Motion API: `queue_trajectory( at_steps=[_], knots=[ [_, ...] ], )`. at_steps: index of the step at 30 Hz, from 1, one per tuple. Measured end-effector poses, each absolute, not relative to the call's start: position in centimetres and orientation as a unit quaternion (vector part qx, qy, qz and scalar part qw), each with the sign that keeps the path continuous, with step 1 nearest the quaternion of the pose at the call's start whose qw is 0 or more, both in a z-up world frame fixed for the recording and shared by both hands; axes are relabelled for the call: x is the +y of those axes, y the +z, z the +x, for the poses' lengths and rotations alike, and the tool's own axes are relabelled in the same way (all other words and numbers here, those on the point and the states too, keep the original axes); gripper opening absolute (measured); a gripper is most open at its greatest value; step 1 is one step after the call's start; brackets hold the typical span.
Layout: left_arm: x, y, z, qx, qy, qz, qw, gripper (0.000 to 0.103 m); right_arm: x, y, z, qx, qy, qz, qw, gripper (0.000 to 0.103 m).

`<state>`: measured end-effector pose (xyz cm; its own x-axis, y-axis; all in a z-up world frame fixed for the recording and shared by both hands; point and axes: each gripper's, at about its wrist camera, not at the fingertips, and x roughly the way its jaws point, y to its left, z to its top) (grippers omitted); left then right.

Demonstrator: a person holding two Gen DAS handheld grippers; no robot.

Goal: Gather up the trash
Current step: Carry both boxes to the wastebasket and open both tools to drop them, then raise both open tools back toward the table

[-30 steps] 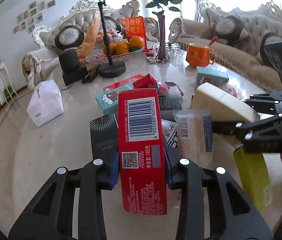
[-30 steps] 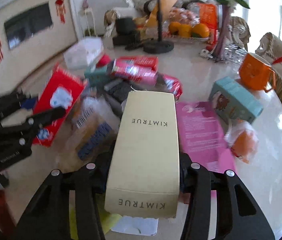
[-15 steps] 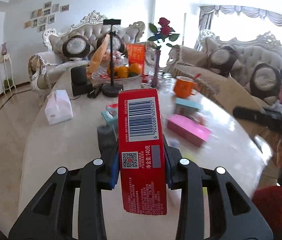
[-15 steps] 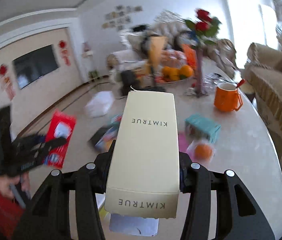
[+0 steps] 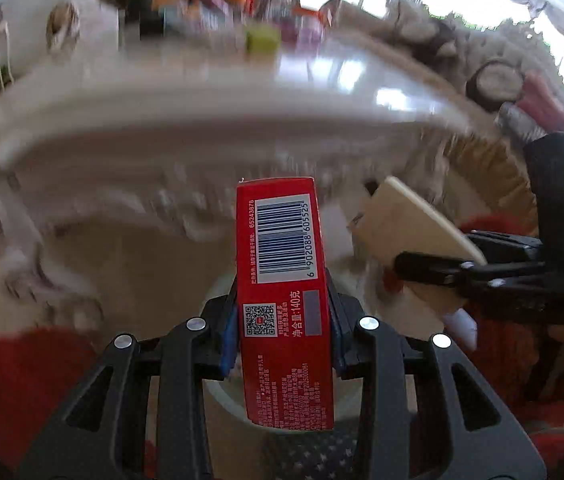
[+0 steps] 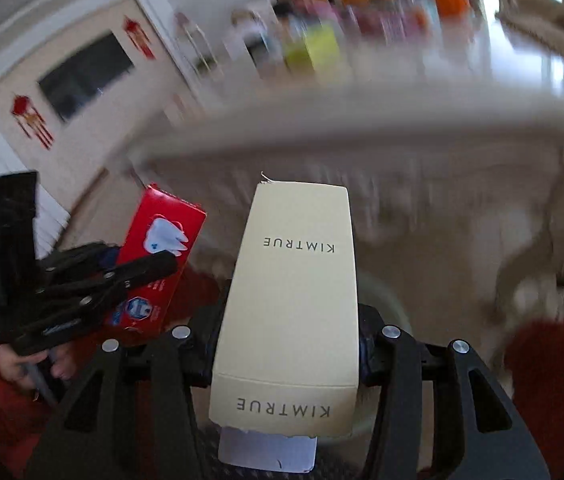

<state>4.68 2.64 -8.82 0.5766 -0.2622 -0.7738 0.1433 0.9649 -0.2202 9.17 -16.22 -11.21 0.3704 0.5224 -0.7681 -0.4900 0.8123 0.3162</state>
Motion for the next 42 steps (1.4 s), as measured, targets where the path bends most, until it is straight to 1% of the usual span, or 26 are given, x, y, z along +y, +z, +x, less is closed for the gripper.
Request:
queue_trajectory(
  at_steps=[2,4,7,9,11,12,13,14,15,16,18,24,30,36,40,42],
  knots=[
    [2.3,-11.7,5.1,0.474,-0.108,-0.085,0.870,0.035,-16.2,-14.3,9.6,0.500,0.287,0.007,0.817,0.047],
    [1.7,-13.8,5.5,0.498,-0.101,-0.079,0.858,0.035,-16.3,-16.6,9.8,0.525,0.276,0.000,0.805,0.047],
    [1.1,-15.6,5.9,0.516,-0.102,-0.076,0.847,0.035,-16.0,-17.7,10.0,0.539,0.272,-0.005,0.797,0.047],
    [0.6,-16.0,6.1,0.520,-0.103,-0.074,0.845,0.035,-15.4,-17.4,9.8,0.531,0.274,-0.014,0.802,0.047],
    [0.9,-16.4,6.3,0.526,-0.104,-0.085,0.840,0.039,-15.4,-17.4,9.0,0.522,0.279,-0.018,0.806,0.048],
    [1.0,-16.7,6.4,0.531,-0.101,-0.090,0.836,0.051,-15.2,-17.5,9.0,0.521,0.282,-0.019,0.806,0.049],
    [1.2,-17.0,6.5,0.534,-0.093,-0.092,0.835,0.065,-15.0,-17.6,9.2,0.523,0.282,-0.022,0.804,0.053],
    [1.4,-17.3,6.6,0.539,-0.069,-0.088,0.835,0.067,-15.0,-17.8,9.3,0.524,0.271,-0.026,0.807,0.061],
    [1.6,-17.6,6.8,0.542,-0.060,-0.088,0.834,0.069,-15.0,-18.1,9.5,0.525,0.257,-0.032,0.811,0.067],
    [1.9,-17.8,6.8,0.544,-0.056,-0.094,0.832,0.073,-15.4,-18.5,9.8,0.525,0.250,-0.034,0.813,0.077],
    [2.5,-18.2,6.9,0.545,-0.043,-0.102,0.831,0.078,-15.8,-18.9,10.2,0.530,0.240,-0.028,0.813,0.078],
    [3.1,-18.8,7.0,0.544,-0.041,-0.115,0.830,0.078,-17.0,-20.1,11.1,0.553,0.210,-0.008,0.806,0.078],
    [2.6,-19.1,6.9,0.548,-0.033,-0.088,0.832,0.078,-17.0,-19.8,10.8,0.550,0.210,-0.003,0.809,0.078],
    [2.1,-17.0,6.1,0.505,-0.036,-0.061,0.860,0.078,-17.4,-17.5,9.7,0.509,0.224,0.004,0.831,0.078],
    [2.1,-14.6,5.3,0.467,-0.046,-0.061,0.881,0.078,-18.2,-14.6,8.6,0.462,0.234,0.011,0.856,0.078],
    [2.3,-13.0,5.1,0.447,-0.042,-0.053,0.892,0.078,-18.9,-12.2,8.3,0.430,0.235,0.018,0.872,0.078]
  ],
)
